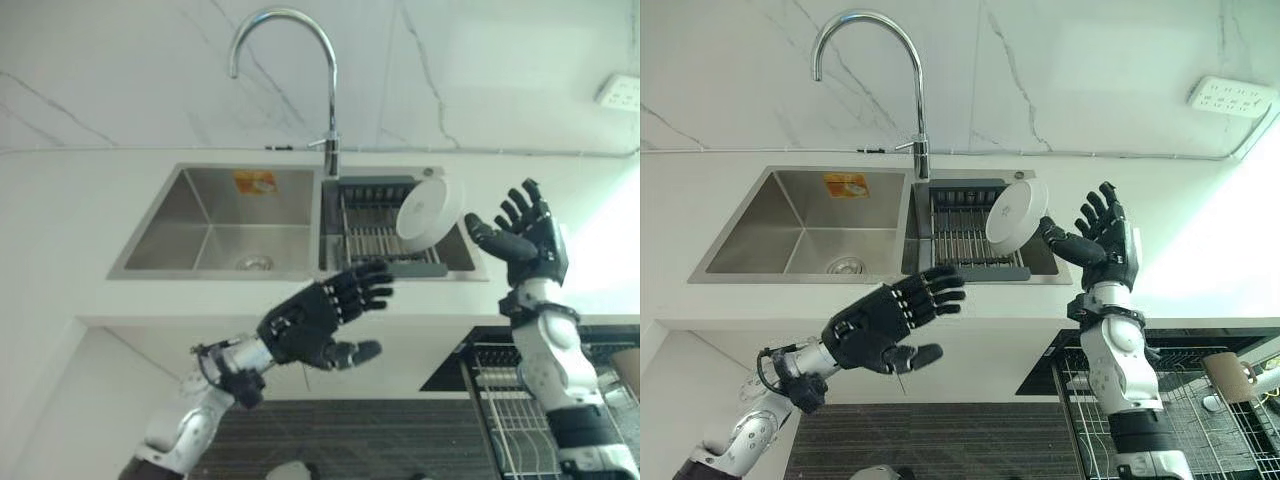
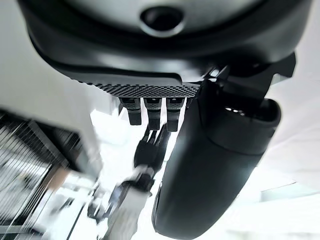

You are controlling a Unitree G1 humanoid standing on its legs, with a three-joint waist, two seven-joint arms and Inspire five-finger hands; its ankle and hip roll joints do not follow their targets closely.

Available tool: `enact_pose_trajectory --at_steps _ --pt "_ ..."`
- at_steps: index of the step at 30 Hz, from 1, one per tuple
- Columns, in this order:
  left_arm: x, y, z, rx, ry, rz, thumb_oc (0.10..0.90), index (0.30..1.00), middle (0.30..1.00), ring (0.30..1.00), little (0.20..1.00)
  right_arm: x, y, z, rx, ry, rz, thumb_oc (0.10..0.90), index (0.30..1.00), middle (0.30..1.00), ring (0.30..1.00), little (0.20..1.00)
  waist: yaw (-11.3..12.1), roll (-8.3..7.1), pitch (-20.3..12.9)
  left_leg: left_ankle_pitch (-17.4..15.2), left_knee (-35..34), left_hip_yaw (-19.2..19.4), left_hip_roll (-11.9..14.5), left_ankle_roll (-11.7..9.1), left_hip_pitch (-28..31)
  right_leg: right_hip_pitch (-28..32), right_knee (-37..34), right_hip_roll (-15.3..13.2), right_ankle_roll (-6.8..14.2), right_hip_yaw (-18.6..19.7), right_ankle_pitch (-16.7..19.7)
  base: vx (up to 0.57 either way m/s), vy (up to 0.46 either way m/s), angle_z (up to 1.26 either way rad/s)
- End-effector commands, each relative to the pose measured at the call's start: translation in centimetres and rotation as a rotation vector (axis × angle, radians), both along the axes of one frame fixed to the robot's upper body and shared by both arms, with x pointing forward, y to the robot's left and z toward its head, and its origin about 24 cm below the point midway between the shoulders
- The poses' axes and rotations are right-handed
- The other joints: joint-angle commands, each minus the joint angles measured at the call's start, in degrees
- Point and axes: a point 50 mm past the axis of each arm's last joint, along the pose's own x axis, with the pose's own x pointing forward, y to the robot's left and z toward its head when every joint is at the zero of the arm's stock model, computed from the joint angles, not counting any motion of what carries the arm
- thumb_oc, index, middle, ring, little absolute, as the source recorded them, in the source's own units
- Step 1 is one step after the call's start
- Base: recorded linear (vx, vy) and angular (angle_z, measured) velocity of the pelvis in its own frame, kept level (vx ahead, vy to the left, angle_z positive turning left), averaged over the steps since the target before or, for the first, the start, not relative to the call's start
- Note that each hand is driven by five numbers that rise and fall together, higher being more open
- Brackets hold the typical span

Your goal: Place the dishes in the dishwasher.

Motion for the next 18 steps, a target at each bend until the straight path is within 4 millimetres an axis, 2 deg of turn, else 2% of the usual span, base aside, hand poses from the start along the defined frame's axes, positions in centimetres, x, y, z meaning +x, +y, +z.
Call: enact_pose_trajectory --at_steps 1,5,9,14,16,18 --pt "-0.2 -2.1 2.9 -0.130 -0.091 -0.207 0.800 0.900 0.900 0.900 0.900 1.6 -0.7 7.6 -0.061 -0.272 0.020 0.800 0.900 0.900 0.900 0.900 0.9 1.10 -4.2 -4.5 -3.6 -0.6 3.3 -3.7 5.3 0.8 3.3 0.1 2.4 -0.5 -5.3 0.00 0.002 -0.08" --pt "-0.8 -2.5 1.1 -0.090 0.011 -0.286 0.800 0.900 0.900 0.900 0.900 2.8 -1.1 8.1 -0.063 -0.248 0.030 0.800 0.900 0.900 0.900 0.900 1.0 1.37 -4.3 -4.5 -3.6 -0.4 3.4 -4.0 5.4 0.8 3.3 0.4 2.5 -0.1 -5.5 0.00 -0.001 -0.03" --pt "-2.5 -1.8 -2.6 0.024 0.206 -0.396 0.800 0.900 0.900 0.900 0.900 4.3 -2.5 8.8 -0.065 -0.191 0.036 0.800 0.900 0.900 0.900 0.900 1.3 1.90 -4.8 -4.3 -3.6 0.0 3.5 -4.4 5.3 1.0 3.3 0.8 2.3 0.3 -6.0 0.00 0.000 0.00" --pt "-4.4 -0.9 -6.6 0.087 0.424 -0.468 0.800 0.900 0.900 0.900 0.900 5.6 -3.7 9.3 -0.047 -0.133 0.037 0.800 0.900 0.900 0.900 0.900 1.8 2.30 -5.1 -4.4 -3.6 0.3 3.6 -4.6 5.4 1.1 3.3 1.1 2.3 0.2 -6.4 -0.02 -0.002 -0.02" --pt "-5.1 -0.3 -8.4 0.113 0.504 -0.446 0.800 0.900 0.900 0.900 0.900 5.9 -4.1 9.4 -0.040 -0.115 0.038 0.800 0.900 0.900 0.900 0.900 1.9 2.36 -5.2 -4.5 -3.6 0.3 3.6 -4.7 5.4 1.2 3.3 1.2 2.3 0.3 -6.6 0.00 0.000 0.00" --pt "-6.1 0.9 -11.1 0.155 0.613 -0.387 0.800 0.900 0.900 0.900 0.900 6.5 -4.3 9.6 -0.014 -0.091 0.044 0.800 0.900 0.900 0.900 0.900 2.2 2.27 -5.5 -4.5 -3.6 0.3 3.6 -4.8 5.3 1.2 3.3 1.3 2.3 0.3 -6.8 -0.01 -0.007 -0.02"
